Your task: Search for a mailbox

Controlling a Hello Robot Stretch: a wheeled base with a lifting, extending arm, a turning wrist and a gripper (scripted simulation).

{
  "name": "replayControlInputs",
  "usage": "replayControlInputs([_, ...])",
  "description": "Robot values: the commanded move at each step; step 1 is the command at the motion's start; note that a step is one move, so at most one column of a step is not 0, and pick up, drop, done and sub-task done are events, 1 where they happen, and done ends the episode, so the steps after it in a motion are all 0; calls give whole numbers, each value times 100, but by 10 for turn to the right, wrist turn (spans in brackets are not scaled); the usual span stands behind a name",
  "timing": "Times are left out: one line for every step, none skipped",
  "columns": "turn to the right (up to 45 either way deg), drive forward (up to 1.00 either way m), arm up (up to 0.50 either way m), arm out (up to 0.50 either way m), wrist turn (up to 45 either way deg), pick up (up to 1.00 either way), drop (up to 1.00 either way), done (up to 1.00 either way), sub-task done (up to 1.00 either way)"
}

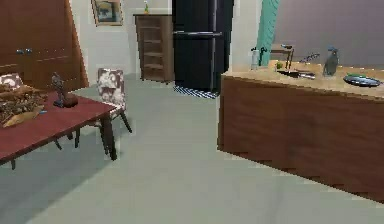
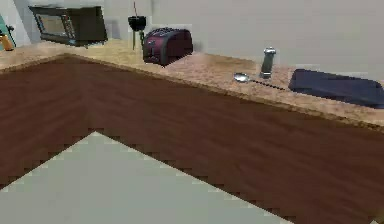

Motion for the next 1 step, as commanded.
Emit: replayControlInputs([-450, 0, 0, 0, 0, 0, 0, 0, 0])
